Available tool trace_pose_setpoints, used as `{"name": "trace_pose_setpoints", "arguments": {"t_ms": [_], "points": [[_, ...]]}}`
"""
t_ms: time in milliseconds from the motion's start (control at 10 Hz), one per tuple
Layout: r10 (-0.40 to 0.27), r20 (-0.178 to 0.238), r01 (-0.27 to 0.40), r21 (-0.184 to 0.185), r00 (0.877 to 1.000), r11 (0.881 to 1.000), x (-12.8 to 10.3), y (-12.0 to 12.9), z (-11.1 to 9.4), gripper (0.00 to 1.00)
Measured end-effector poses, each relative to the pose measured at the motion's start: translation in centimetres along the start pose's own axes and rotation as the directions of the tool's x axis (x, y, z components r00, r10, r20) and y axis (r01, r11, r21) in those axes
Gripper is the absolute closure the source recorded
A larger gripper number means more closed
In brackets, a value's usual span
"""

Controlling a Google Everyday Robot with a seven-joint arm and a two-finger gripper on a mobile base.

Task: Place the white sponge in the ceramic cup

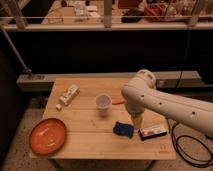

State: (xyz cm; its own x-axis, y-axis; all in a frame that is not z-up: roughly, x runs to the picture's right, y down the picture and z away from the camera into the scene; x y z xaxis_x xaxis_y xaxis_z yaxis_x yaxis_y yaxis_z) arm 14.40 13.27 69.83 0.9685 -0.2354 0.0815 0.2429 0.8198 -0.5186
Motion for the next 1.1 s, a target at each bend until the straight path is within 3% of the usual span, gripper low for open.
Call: {"name": "trace_pose_setpoints", "arguments": {"t_ms": [1100], "points": [[-0.036,0.058,0.033,0.056,0.998,0.998,-2.5,0.2,0.9,0.20]]}}
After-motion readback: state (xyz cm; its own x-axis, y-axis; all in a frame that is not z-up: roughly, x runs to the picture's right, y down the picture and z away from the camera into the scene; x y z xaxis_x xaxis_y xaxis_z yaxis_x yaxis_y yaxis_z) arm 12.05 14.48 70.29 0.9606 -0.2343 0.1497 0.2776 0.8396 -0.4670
